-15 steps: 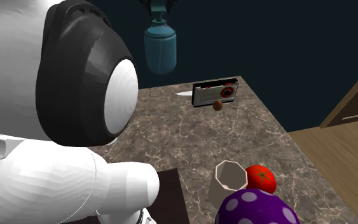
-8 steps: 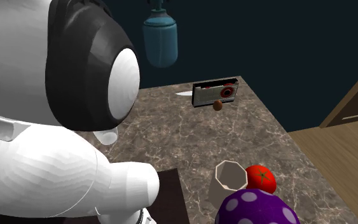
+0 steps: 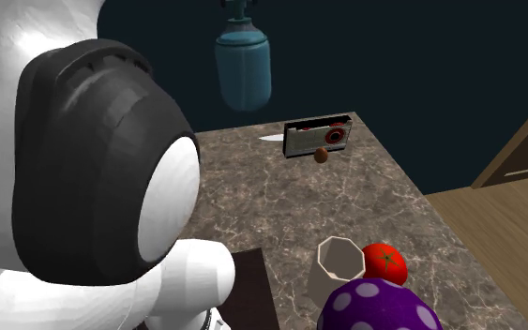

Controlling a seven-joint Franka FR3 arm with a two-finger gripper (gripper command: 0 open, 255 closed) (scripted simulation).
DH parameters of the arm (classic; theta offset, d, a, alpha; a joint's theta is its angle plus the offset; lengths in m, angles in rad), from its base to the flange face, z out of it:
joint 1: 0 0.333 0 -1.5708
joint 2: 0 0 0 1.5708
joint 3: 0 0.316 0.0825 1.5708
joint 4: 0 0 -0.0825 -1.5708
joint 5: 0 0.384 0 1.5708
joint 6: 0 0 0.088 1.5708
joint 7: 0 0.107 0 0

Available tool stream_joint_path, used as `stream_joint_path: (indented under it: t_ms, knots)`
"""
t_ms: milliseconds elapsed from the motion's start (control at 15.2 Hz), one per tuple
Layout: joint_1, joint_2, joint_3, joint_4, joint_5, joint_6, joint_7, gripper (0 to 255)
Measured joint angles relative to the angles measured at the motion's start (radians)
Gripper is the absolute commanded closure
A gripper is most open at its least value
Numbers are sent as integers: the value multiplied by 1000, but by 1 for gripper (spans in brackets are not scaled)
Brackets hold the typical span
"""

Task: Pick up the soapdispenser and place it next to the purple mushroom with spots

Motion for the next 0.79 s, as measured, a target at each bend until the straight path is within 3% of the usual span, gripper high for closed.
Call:
stream_joint_path:
  t_ms: [792]
  knots:
    - [-81, -347, -32, -188, -92, -153, -91, 255]
